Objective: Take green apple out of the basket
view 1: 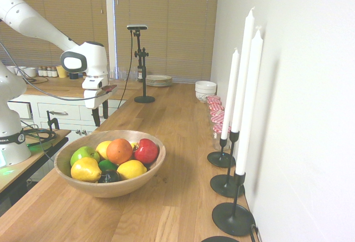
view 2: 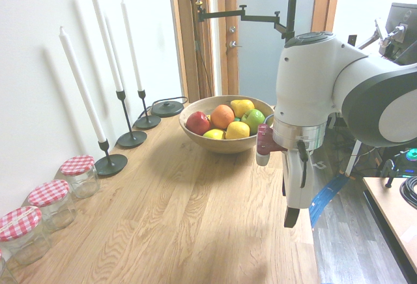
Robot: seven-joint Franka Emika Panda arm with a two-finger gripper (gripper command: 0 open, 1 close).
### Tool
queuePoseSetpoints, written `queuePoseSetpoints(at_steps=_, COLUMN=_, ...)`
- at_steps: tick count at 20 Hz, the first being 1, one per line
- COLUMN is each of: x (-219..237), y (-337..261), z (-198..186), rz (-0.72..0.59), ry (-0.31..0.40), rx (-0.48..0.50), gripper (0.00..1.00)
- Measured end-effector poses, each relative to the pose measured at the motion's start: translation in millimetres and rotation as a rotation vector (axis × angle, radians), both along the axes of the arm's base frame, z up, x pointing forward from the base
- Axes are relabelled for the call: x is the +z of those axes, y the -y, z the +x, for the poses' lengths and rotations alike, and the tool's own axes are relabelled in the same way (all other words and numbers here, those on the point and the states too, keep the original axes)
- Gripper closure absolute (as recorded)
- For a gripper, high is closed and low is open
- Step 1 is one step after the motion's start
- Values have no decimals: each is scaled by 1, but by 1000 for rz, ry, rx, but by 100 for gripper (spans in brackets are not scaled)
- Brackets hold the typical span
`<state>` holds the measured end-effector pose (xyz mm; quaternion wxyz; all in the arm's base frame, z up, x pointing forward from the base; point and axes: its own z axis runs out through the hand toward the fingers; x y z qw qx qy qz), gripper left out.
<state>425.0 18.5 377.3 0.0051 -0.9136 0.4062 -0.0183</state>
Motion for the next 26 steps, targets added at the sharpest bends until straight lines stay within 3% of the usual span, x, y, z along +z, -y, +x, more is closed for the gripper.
queuePoseSetpoints(at_steps=6, x=20, y=19, z=10, rz=-6, ry=41, rx=-34, gripper=0)
queuePoseSetpoints(at_steps=16, x=108, y=156, z=32, rz=1, ry=138, rx=-202, gripper=0)
queuePoseSetpoints(at_steps=26, x=91, y=281, z=44, rz=4, ry=106, rx=-351, gripper=0)
